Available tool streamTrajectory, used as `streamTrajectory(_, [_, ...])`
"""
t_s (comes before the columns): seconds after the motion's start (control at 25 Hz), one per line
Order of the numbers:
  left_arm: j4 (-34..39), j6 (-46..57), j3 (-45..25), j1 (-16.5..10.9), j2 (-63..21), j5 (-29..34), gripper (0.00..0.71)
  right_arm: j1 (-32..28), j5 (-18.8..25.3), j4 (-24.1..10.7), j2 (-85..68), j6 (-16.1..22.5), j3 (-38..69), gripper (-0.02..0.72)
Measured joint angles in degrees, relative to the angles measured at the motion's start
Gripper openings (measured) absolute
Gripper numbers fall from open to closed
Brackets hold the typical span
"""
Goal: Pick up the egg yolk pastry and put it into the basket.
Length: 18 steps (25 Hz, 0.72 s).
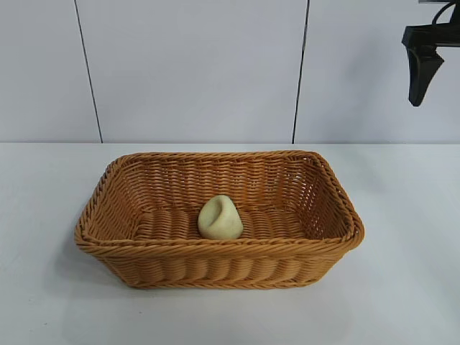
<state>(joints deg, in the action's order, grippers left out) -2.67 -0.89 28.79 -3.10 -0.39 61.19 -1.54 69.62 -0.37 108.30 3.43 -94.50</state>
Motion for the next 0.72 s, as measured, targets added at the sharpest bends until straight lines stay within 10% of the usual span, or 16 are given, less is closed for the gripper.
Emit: streamTrajectory(0.72, [0.0, 0.0, 0.0, 0.0, 0.0, 0.0, 0.692, 0.0, -1.0, 1.2, -51.1, -2.8, 50.6, 0.695])
